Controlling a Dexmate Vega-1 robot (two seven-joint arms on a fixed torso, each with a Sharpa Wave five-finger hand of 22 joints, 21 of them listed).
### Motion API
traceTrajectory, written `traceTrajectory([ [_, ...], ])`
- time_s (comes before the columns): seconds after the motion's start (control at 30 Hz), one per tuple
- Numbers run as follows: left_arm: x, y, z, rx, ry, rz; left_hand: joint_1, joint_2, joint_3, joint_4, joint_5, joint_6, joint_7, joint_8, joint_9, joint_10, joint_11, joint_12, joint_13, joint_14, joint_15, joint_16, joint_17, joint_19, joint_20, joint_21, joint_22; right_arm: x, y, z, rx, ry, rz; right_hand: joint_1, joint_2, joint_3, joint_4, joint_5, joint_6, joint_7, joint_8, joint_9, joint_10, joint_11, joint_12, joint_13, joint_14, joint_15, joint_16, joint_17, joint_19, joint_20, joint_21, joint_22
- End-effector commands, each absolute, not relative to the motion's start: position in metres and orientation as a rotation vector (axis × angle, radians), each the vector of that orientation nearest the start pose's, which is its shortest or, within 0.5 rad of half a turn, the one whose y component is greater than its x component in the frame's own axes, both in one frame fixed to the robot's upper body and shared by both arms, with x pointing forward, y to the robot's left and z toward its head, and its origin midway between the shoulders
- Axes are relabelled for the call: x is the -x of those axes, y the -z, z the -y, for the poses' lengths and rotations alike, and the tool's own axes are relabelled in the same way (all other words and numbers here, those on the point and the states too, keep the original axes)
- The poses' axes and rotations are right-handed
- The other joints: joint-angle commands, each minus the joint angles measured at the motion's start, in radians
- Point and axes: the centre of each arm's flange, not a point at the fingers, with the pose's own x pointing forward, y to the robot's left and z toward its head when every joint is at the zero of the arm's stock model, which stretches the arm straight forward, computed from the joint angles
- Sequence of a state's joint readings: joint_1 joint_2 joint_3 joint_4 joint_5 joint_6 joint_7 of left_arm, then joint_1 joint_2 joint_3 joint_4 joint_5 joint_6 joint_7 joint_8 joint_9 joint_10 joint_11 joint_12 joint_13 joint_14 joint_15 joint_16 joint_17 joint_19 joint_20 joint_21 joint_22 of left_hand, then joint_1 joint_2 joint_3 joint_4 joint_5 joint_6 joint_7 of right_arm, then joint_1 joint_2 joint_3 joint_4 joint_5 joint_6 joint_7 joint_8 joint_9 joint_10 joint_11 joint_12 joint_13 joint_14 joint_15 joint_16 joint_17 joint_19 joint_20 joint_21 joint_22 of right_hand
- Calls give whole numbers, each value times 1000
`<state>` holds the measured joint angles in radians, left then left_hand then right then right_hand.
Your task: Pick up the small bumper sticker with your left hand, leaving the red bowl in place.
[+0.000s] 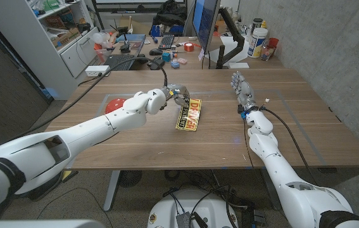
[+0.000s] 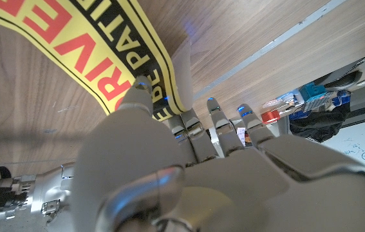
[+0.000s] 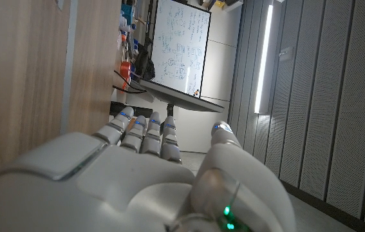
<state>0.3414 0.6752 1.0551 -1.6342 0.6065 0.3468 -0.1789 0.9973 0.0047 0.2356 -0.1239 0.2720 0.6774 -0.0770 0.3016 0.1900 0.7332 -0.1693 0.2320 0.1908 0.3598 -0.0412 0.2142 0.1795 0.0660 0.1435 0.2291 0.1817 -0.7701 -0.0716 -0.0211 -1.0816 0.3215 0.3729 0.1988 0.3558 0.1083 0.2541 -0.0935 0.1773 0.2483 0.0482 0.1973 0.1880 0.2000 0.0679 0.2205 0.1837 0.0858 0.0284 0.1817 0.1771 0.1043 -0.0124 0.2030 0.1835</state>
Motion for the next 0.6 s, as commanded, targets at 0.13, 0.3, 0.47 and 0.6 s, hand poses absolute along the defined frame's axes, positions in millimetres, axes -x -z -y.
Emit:
traceTrajectory([
  [0.13, -631, -66, -118, -1678, 93, 568, 9, 1, 6, 6, -5, 2, -2, -7, 1, 1, 7, -10, 4, 3, -63, -5, 1, 5, 7, -5, 1, -676, 8, 250, -175, -173, 719, -2, 2, 1, -3, 6, 5, 0, -2, 3, 12, 2, -2, 4, 15, -3, 3, 1, 4, -10, 2, 3],
  [0.3, -626, -72, -119, -1672, 75, 578, 9, 2, 6, 6, -6, 2, -2, -10, 1, 2, 9, -12, 4, 2, -63, -7, 1, 4, 7, -7, 1, -676, 7, 250, -173, -176, 719, -2, 2, 1, -3, 6, 6, 0, -2, 3, 16, 3, -1, 4, 19, -2, 5, 1, 2, -11, 2, 3],
  [0.47, -623, -76, -120, -1669, 60, 590, 11, 2, 7, 6, -8, 6, -5, -11, 1, 7, 4, -13, 4, 3, -64, -8, 1, 4, 8, -8, 1, -677, 6, 249, -174, -180, 721, -2, 2, 1, -3, 5, 7, 0, -1, 3, 15, 3, -2, 4, 19, -2, 4, 1, 0, -12, 1, 3],
  [0.6, -621, -80, -121, -1659, 46, 601, 12, 3, 7, 6, -10, 10, -4, -12, 2, 10, 2, -14, 5, 3, -64, -8, 1, 5, 10, -9, 1, -678, 6, 248, -174, -181, 720, -3, 3, 1, -3, 5, 7, -1, -1, 3, 15, 3, -2, 4, 19, -1, 4, 2, -1, -12, 0, 3],
])
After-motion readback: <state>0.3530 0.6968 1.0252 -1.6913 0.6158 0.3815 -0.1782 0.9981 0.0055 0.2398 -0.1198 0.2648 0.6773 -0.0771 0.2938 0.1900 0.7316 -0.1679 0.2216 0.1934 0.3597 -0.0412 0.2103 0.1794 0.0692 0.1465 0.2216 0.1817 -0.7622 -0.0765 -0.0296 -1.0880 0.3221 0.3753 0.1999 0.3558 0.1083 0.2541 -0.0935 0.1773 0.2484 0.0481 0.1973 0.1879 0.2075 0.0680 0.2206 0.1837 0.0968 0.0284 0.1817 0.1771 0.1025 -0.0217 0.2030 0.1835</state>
